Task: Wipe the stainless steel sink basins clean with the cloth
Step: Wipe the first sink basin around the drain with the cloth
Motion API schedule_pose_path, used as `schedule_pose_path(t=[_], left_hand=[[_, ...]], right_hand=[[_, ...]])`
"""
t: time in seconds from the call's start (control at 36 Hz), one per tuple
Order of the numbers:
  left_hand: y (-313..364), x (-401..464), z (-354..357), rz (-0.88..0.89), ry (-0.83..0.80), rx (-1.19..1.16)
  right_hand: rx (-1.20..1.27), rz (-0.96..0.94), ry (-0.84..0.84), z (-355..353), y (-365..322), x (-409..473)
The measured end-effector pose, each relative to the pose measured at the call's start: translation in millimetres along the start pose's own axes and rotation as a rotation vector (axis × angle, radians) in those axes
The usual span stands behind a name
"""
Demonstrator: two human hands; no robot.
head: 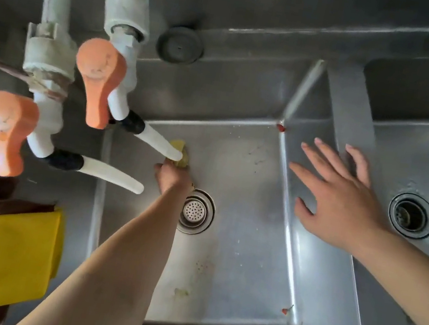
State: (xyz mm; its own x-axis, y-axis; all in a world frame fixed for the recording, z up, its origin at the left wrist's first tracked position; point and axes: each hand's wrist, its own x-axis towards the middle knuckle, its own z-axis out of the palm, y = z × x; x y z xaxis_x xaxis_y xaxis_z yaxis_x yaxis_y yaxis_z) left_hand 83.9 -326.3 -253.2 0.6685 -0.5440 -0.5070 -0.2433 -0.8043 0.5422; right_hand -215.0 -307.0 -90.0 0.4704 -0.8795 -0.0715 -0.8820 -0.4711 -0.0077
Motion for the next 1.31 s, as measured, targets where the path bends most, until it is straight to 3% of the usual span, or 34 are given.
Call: schedule_pose_path(t=[0.08, 0.17, 0.39, 0.56, 0.64, 0.75, 0.86, 0.92, 0.97, 1.08, 1.19, 1.31], left_hand=[[11.3, 18.2, 17.0, -0.056, 0.008, -0.169], [28.5, 27.9, 35.0, 0.027, -0.048, -0.077], [29.7, -29.3, 89.2, 0.606, -0.439, 0.435], [-3.7, -68.7, 94.6, 0.841, -0.622, 0.609], [-15.1, -78.6, 88.8, 0.878, -0.754, 0.677], [-18.3, -87.2, 76.9, 0.722, -0.903, 0.603], [-2.0, -85.1, 58.0, 0.443, -0.759, 0.153], [11.2, -79.5, 49.5, 0.348, -0.608, -0.091], [25.8, -66.2, 46.7, 0.305, -0.423, -0.187], [55.4, -27.3, 66.8, 0.218, -0.216, -0.1], [82.7, -17.3, 102.2, 0.266, -0.367, 0.079], [99.6, -36.7, 139.1, 0.549, -0.52, 0.362]], right_hand=[[0.066, -0.004, 0.108, 6.4, 2.3, 0.1], [0.085, 0.008, 0.14, 9.8, 5.1, 1.2], [0.149, 0.014, 0.158, 5.4, 4.8, 2.5], [0.16, 0.024, 0.133, 2.2, 4.0, 2.7], [0.161, 0.028, 0.118, 0.7, 3.4, 2.6], [0.17, 0.037, 0.1, -1.2, 2.8, 2.4], [0.173, 0.038, 0.077, -1.8, 3.4, 2.5], [0.171, 0.042, 0.067, -1.9, 3.6, 2.4], [0.177, 0.044, 0.066, -1.9, 3.4, 2.5], [0.186, 0.047, 0.058, -2.4, 3.2, 2.9], [0.183, 0.045, 0.06, -2.1, 3.7, 2.8], [0.188, 0.036, 0.08, -1.6, 4.1, 3.0]])
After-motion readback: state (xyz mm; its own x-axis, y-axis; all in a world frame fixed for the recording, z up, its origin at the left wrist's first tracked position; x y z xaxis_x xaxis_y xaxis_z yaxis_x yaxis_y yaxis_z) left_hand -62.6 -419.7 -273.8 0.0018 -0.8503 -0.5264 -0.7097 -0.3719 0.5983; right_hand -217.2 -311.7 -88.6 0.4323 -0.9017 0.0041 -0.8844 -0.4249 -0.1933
